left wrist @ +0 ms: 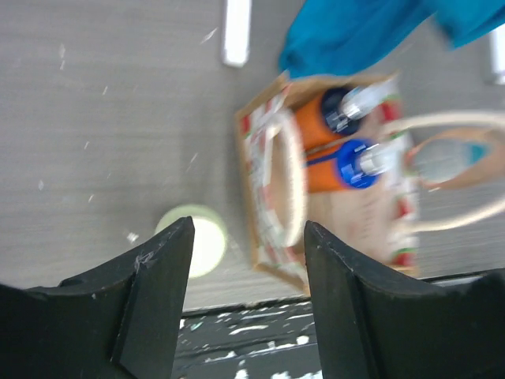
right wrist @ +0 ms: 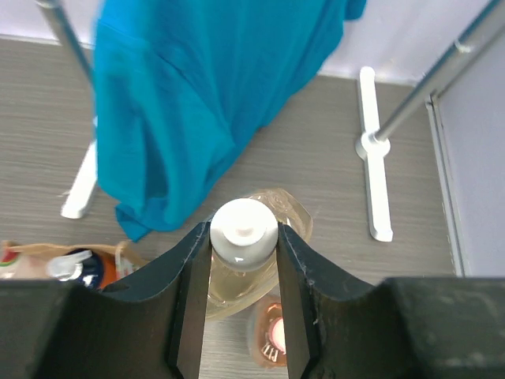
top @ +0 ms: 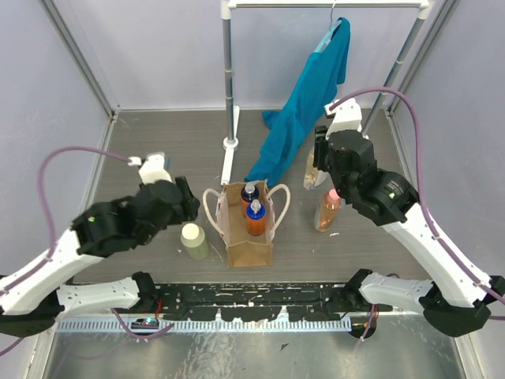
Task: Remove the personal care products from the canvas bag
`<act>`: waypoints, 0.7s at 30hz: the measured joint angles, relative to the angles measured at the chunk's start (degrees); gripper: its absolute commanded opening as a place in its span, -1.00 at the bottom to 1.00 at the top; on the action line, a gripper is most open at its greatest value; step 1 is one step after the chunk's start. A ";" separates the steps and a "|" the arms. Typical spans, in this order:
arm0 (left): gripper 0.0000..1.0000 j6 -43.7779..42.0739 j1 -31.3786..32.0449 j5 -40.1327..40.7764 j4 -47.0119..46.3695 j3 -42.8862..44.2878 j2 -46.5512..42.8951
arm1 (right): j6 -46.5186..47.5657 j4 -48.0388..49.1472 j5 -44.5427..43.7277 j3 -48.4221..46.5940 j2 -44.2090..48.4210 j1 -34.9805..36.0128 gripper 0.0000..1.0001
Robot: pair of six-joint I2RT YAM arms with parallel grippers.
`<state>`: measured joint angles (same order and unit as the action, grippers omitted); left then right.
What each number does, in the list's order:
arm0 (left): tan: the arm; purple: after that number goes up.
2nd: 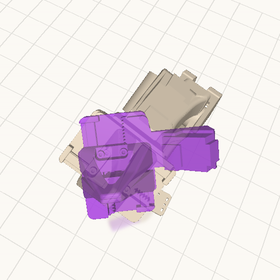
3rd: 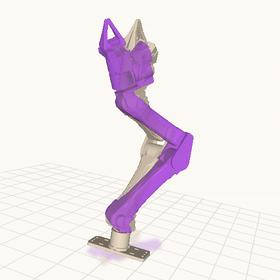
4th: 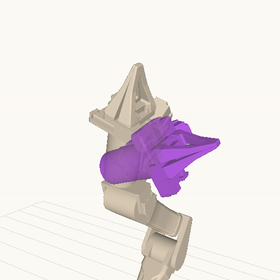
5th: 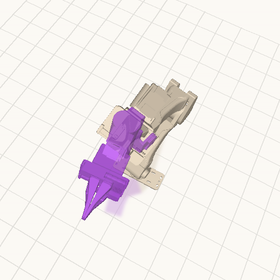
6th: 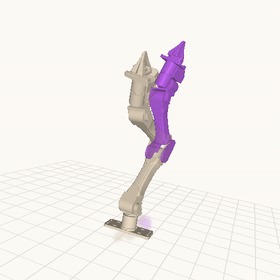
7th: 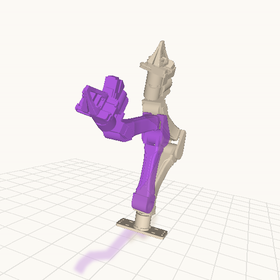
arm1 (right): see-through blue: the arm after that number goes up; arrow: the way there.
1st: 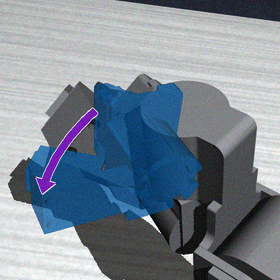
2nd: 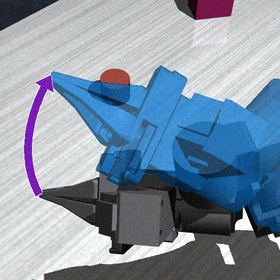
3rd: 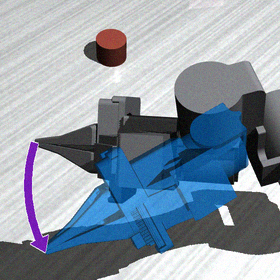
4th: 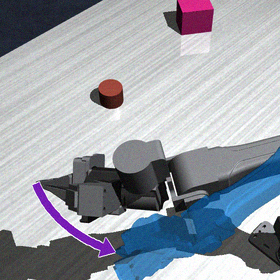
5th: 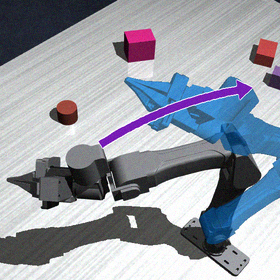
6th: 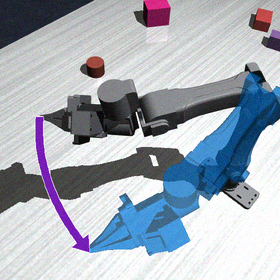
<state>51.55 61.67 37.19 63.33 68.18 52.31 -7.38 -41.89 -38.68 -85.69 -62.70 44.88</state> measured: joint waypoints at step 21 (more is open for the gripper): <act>0.30 -14.45 4.33 -9.99 -15.02 11.28 21.31 | -3.23 16.02 14.51 30.29 -4.92 -20.65 -0.78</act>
<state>37.10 66.00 27.20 48.31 79.46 73.63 -10.61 -25.87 -24.16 -55.40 -67.61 24.23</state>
